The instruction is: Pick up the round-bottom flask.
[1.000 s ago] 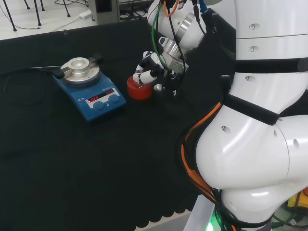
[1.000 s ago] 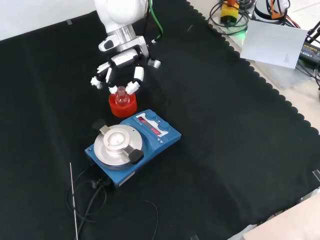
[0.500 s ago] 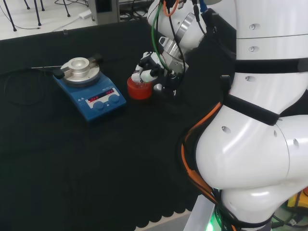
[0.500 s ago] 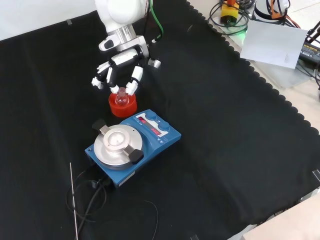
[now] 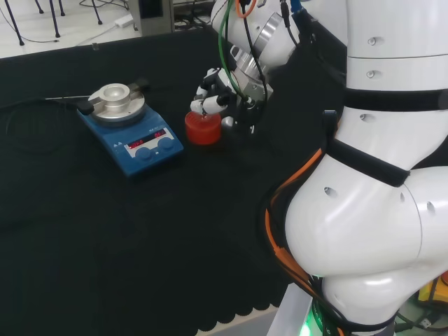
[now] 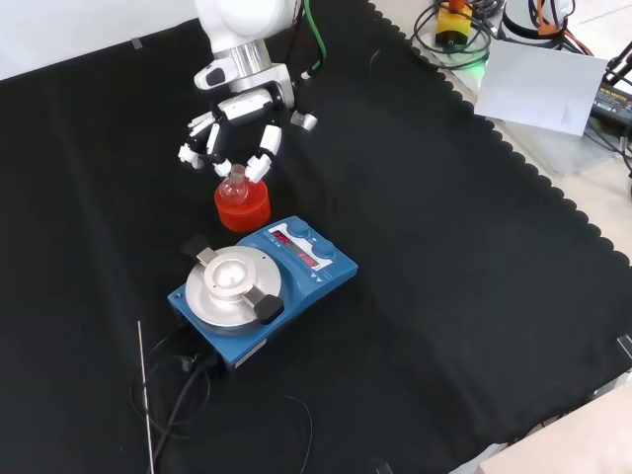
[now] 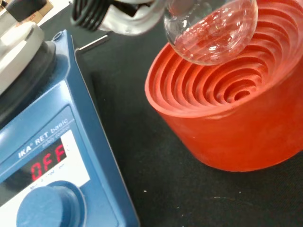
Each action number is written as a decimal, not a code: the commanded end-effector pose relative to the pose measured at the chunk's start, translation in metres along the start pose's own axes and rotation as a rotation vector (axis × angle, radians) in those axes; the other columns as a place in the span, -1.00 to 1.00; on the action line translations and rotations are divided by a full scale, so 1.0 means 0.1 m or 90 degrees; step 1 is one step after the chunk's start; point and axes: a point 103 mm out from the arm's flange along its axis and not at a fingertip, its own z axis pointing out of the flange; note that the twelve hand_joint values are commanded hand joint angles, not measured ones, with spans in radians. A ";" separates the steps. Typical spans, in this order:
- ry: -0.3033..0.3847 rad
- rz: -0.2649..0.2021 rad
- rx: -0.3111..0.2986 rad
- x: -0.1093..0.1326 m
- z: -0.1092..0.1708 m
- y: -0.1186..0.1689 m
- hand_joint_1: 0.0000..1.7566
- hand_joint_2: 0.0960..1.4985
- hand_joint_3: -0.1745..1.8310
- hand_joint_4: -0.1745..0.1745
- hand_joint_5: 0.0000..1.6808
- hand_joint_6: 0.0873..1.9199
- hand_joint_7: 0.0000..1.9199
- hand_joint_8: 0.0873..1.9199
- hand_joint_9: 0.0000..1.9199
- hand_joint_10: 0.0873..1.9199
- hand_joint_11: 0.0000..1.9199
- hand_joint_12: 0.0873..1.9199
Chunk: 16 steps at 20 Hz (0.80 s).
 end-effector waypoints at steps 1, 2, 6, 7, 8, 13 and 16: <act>0.000 0.001 0.018 0.15 -0.21 0.00 0.20 -0.05 -0.14 0.95 0.22 0.12 -0.77 -0.57 -0.50 -0.48 -0.92 0.37; 0.001 0.002 0.021 0.18 -0.27 0.00 0.20 -0.06 -0.12 0.94 0.22 0.12 -0.77 -0.57 -0.50 -0.47 -0.92 0.37; 0.002 0.005 0.035 0.30 -0.44 -0.05 0.20 -0.09 -0.09 0.95 0.23 0.12 -0.77 -0.56 -0.51 -0.47 -0.92 0.37; 0.003 0.005 0.036 0.33 -0.47 -0.06 0.20 -0.09 -0.08 0.95 0.23 0.13 -0.77 -0.56 -0.51 -0.47 -0.92 0.37; 0.003 0.004 0.038 0.36 -0.52 -0.08 0.20 -0.09 -0.08 0.96 0.23 0.13 -0.77 -0.56 -0.51 -0.47 -0.92 0.37; -0.003 0.004 0.044 0.47 -0.59 -0.13 0.20 -0.10 -0.08 0.97 0.23 0.13 -0.78 -0.56 -0.52 -0.47 -0.92 0.37; -0.004 -0.003 0.038 0.56 -0.67 -0.18 0.20 -0.10 -0.07 0.98 0.23 0.13 -0.78 -0.56 -0.52 -0.47 -0.92 0.37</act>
